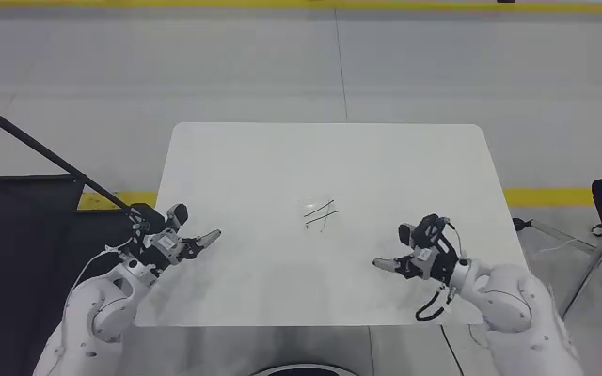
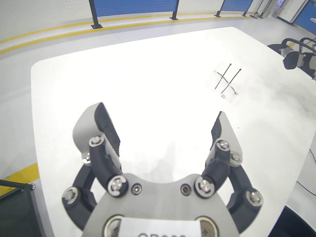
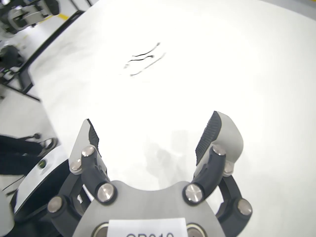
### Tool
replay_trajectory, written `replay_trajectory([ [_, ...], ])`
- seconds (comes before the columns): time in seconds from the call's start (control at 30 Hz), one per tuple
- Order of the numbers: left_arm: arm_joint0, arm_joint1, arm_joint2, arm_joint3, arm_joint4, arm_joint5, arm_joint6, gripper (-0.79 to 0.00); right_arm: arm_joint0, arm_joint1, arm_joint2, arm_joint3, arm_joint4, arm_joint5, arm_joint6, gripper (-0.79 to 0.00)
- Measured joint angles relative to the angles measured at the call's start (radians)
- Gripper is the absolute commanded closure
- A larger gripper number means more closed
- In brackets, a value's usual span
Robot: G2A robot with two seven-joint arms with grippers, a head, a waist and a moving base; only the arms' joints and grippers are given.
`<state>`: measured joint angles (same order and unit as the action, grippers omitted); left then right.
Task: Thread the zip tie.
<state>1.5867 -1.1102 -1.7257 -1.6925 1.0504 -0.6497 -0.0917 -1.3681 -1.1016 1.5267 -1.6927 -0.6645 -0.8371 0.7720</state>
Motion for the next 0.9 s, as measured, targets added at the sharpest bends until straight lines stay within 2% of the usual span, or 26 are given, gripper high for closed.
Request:
replay_trajectory([
  [0.07, 0.003, 0.002, -0.010, -0.001, 0.008, -0.007, -0.006, -0.785, 0.003, 0.001, -0.002, 0.003, 0.061, -0.025, 0.053, -0.785],
  [0.2, 0.003, 0.002, -0.010, -0.002, 0.010, -0.006, -0.006, -0.785, -0.001, 0.000, 0.000, 0.000, 0.006, 0.002, 0.003, -0.785],
  [0.43, 0.004, 0.002, -0.010, -0.002, 0.009, -0.006, -0.006, -0.785, -0.002, 0.001, -0.006, -0.002, 0.007, -0.005, 0.009, -0.785],
  [0.57, -0.002, 0.002, 0.004, 0.005, -0.002, 0.004, -0.016, -0.785, 0.045, 0.002, -0.052, 0.034, 0.087, 0.019, 0.033, -0.785],
  [0.8, -0.016, 0.003, 0.022, 0.028, -0.082, -0.021, -0.036, -0.785, 0.280, 0.004, -0.180, 0.158, 0.418, 0.218, 0.338, -0.785],
  [0.9, -0.023, 0.005, 0.025, 0.034, -0.116, -0.045, -0.054, -0.785, 0.368, 0.001, -0.216, 0.214, 0.498, 0.287, 0.415, -0.785],
])
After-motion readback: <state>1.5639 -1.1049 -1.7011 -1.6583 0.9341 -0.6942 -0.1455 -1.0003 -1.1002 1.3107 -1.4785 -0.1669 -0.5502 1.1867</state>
